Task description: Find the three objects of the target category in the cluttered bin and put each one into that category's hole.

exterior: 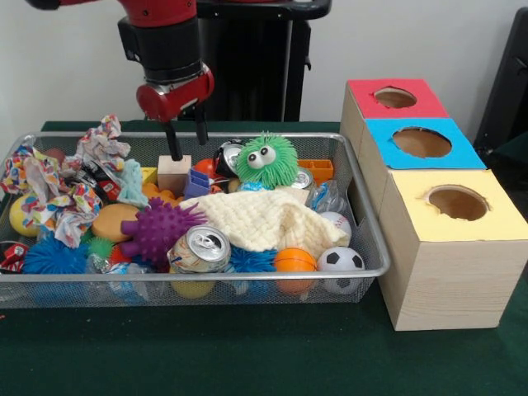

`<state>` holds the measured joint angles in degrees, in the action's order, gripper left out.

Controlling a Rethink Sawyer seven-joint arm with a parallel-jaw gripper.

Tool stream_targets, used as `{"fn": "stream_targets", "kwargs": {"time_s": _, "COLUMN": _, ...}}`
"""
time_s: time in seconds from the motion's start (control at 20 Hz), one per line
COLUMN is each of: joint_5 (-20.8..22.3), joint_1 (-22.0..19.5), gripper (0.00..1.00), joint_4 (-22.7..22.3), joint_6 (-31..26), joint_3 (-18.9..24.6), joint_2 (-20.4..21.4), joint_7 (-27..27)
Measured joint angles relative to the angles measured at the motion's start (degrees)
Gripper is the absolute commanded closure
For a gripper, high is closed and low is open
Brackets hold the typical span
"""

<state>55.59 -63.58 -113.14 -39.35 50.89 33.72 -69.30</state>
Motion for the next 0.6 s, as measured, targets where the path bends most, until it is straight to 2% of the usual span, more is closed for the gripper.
{"fn": "stream_targets", "kwargs": {"time_s": 0.6, "joint_5": 1.7, "joint_1": 0.0, "gripper": 0.0, "joint_4": 2.0, "joint_6": 0.8, "joint_3": -1.5, "joint_2": -6.7, "joint_7": 0.0}}
